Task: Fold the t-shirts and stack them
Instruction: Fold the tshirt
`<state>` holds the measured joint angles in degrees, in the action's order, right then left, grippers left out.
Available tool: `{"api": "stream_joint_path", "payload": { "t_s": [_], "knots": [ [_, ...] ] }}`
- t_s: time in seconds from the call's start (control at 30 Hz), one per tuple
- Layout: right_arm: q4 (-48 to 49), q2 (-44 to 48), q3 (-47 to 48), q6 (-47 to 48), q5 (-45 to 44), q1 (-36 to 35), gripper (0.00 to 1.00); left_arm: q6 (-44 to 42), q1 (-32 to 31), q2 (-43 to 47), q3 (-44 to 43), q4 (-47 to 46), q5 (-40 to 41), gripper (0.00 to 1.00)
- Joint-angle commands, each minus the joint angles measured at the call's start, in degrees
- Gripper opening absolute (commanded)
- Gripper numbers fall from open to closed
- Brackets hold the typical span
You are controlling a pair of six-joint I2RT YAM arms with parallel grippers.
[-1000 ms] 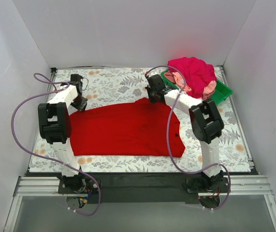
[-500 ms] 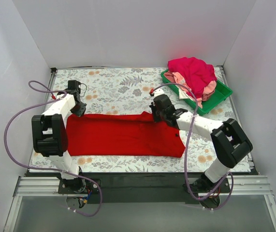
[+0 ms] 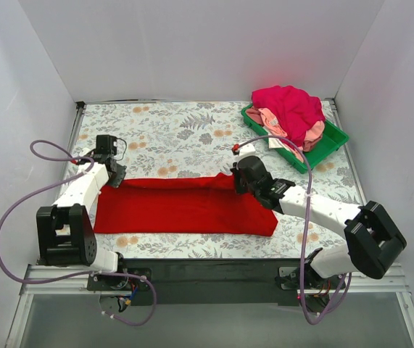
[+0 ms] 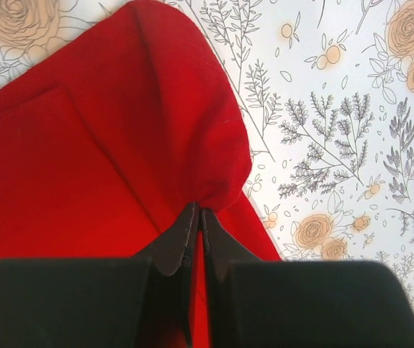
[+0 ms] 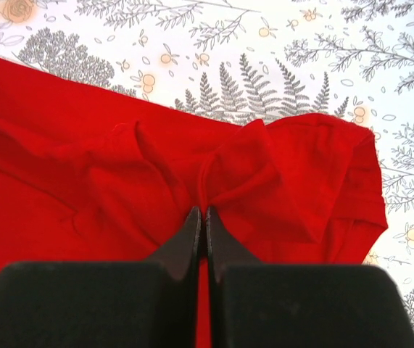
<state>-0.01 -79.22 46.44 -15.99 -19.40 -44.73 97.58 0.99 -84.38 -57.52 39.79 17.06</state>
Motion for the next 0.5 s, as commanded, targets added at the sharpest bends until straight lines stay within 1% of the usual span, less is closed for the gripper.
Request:
{"api": "stream_joint_path", "payload": {
  "t_s": [0.0, 0.3, 0.47],
  "knots": [
    [1.5, 2.5, -1.4, -0.9, -1.6, -0.8, 0.01, 1.8, -1.9, 4.9, 3.3, -2.3, 1.5, 0.00],
    [1.2, 5.9, -4.5, -1.6, -1.6, -1.7, 0.01, 4.0, -2.0, 11.2, 9.3, -2.4, 1.6, 0.00],
    [1.2, 7.3, -7.7, -3.0, -1.3, -2.3, 0.01, 8.1, -2.1, 12.7, 12.0, 1.0, 3.9, 0.00]
  ]
}}
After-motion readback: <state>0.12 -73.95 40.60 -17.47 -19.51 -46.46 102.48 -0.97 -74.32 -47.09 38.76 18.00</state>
